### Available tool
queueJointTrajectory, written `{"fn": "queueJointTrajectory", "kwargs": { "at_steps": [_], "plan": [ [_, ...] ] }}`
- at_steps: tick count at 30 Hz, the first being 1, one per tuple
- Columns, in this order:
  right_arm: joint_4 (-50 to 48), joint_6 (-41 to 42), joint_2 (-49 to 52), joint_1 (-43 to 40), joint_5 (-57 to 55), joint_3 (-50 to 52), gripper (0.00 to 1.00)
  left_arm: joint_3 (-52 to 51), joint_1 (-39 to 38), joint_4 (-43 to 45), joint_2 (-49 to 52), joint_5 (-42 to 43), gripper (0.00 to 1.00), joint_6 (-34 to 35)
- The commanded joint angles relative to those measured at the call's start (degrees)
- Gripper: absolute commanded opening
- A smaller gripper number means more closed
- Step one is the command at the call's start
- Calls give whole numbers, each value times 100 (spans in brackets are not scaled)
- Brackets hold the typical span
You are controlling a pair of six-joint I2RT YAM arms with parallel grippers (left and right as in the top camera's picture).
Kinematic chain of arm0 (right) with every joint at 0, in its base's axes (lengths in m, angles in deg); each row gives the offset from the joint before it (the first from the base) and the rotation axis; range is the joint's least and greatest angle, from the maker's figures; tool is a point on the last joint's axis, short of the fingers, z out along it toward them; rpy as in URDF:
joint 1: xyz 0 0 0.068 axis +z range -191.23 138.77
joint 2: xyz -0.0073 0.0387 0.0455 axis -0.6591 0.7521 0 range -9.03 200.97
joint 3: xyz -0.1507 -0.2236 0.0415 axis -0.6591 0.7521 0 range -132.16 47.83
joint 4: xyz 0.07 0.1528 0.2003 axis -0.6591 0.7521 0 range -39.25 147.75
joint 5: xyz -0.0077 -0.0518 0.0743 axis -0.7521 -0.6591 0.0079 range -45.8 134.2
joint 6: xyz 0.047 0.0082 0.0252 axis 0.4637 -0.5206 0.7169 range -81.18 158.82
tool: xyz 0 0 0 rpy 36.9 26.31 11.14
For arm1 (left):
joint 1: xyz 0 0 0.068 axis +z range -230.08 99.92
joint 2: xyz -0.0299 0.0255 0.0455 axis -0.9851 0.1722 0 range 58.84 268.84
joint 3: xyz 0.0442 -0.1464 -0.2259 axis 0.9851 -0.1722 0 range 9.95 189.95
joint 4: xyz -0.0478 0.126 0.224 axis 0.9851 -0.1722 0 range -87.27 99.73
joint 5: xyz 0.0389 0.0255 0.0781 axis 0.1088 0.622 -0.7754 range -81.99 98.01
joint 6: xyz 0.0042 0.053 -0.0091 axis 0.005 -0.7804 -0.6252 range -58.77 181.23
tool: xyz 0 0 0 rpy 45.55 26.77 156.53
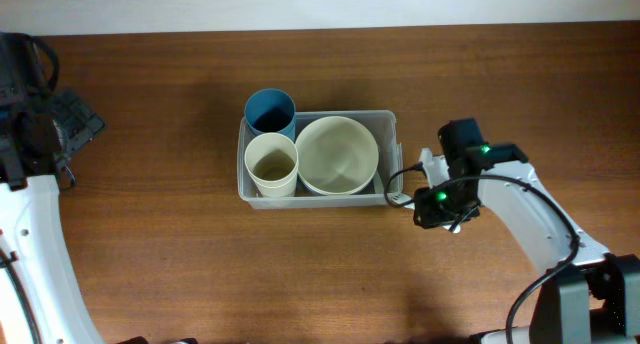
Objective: Pack container
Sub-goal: 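Move the right gripper down to the white fork right of container, then close the right gripper on the white fork's handle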
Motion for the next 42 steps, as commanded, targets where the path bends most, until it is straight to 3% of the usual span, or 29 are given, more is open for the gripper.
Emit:
{"fn": "queueJointTrajectory", "kwargs": {
  "at_steps": [1, 14, 42],
  "plan": [
    [-232, 111, 24, 17, -332, 203, 42, -13, 24, -7, 20, 7, 100, 72],
    [-1637, 87, 24, 20, -763, 837, 52, -13, 24, -7, 20, 7, 100, 72],
    [-2017, -168, 881, 13, -977, 859, 52, -13, 24, -7, 20, 7, 100, 72]
  ]
}}
